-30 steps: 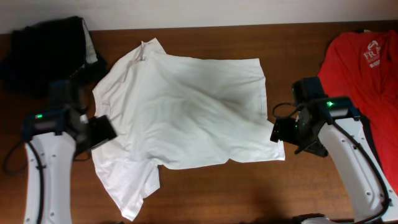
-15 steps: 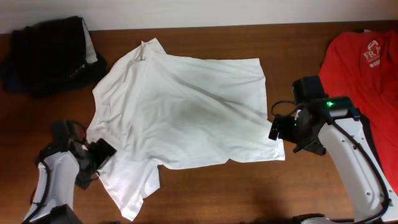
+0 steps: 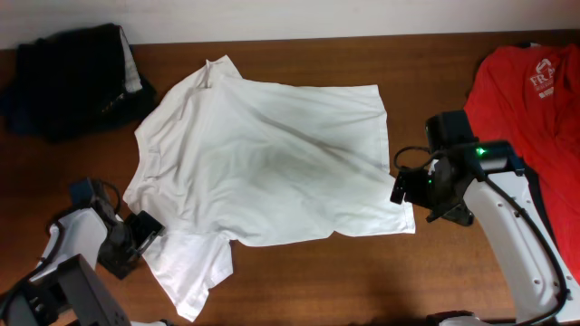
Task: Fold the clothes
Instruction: 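Move both grippers to the shirt's bottom corners and grasp the hem, then lift the bottom hem with both grippers and fold it upward toward the collar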
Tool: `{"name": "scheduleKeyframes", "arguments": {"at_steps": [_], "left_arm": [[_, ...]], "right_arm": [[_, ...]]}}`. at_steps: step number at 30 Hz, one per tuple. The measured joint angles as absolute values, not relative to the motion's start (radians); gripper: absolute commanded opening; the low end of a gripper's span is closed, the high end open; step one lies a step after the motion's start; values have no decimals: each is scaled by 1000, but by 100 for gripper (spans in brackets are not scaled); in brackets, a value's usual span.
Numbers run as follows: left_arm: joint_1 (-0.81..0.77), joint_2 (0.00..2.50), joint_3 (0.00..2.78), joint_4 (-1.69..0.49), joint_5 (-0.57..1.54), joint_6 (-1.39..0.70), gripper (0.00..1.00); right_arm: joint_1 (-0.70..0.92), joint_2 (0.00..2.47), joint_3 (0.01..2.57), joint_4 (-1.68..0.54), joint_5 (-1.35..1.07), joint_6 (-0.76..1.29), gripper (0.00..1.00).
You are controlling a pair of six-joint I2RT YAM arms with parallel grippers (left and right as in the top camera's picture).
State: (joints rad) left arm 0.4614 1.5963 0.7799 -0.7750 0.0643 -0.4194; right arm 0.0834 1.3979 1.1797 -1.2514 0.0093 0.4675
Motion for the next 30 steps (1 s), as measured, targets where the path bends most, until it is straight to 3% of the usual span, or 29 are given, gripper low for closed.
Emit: {"name": "scheduleKeyframes", "arguments": {"at_steps": [1, 3, 5, 11, 16, 19, 22, 26, 30], "left_arm": [[462, 1601, 783, -776, 57, -420, 37], [464, 1606, 785, -765, 55, -409, 17], [464, 1608, 786, -750, 87, -400, 7], [466, 1612, 788, -739, 131, -393, 4], [466, 1612, 788, -737, 131, -393, 4], [466, 1612, 788, -737, 131, -393, 4], [466, 1613, 788, -738, 131, -393, 4], [466, 1613, 789, -744, 132, -392, 1], [466, 1614, 790, -747, 132, -392, 1]], "right_arm": [[83, 1398, 1180, -1247, 9, 468, 99], [83, 1398, 1180, -1243, 10, 468, 99], [71, 1398, 1180, -1240, 22, 468, 99], [-135, 1427, 1179, -1233, 13, 437, 99], [-148, 1513, 1040, -1104, -117, 389, 100], [-148, 1563, 934, -1016, -188, 388, 83], [-148, 1599, 861, -936, -221, 393, 53], [-148, 1610, 852, -901, -232, 408, 50], [-148, 1610, 839, -879, -230, 410, 54]]}}
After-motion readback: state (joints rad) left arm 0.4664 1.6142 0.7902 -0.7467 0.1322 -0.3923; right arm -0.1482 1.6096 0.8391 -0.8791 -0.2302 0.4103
